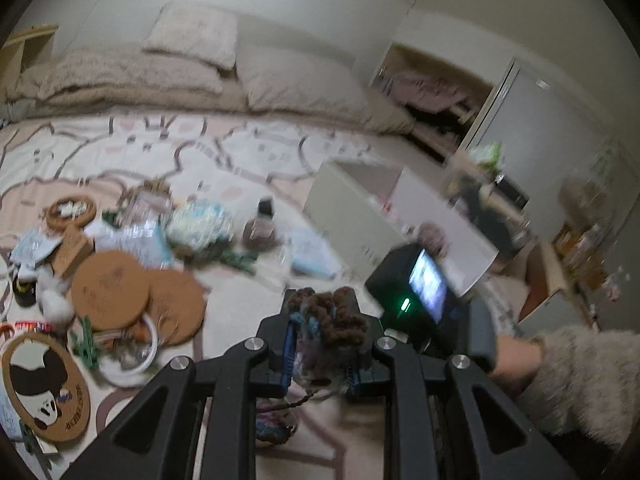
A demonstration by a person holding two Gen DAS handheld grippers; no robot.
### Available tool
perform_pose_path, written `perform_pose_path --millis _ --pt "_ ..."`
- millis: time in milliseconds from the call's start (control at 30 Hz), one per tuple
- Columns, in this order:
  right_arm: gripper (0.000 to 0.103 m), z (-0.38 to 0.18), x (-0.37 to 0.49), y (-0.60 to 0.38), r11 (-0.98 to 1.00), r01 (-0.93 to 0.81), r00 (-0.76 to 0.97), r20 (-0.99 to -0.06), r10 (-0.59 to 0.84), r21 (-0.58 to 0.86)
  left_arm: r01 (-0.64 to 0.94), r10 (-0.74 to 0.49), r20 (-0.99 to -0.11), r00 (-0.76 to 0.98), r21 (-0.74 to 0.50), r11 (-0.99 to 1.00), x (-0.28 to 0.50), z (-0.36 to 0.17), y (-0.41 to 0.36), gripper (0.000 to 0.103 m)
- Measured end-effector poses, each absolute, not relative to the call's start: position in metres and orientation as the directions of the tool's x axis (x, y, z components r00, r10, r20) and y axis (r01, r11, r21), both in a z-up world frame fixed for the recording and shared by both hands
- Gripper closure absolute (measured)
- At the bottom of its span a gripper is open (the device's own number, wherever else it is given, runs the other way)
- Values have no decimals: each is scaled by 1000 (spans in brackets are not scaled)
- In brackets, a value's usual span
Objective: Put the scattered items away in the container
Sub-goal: 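Lift crocheted piece with left gripper while right gripper lowers over the tape roll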
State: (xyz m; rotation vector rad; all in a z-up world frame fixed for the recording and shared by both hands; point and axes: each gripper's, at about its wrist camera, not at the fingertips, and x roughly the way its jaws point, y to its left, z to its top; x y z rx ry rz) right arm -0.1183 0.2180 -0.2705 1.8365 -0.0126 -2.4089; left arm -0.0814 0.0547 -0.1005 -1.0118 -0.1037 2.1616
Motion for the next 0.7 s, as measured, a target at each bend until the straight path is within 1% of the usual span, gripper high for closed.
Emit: perform_pose_path --millis 100,233,500,700 --pt "37 -273 -120 213 -993 116 -251 -966 -64 36 -569 597 -682 -423 -313 -761 -85 -117 57 82" --pt "37 -272 -116 206 -984 175 -242 -970 -26 -18 -582 544 -734 -408 -249 -774 -87 -134 64 82" --pt "37 -270 -98 213 -973 223 -208 -978 8 -56 -656 438 -834 -336 -127 -744 -78 -173 87 82" --pt "37 -266 -86 217 -965 255 -197 -980 8 -59 -697 383 -880 -280 -87 -711 -71 -198 102 82"
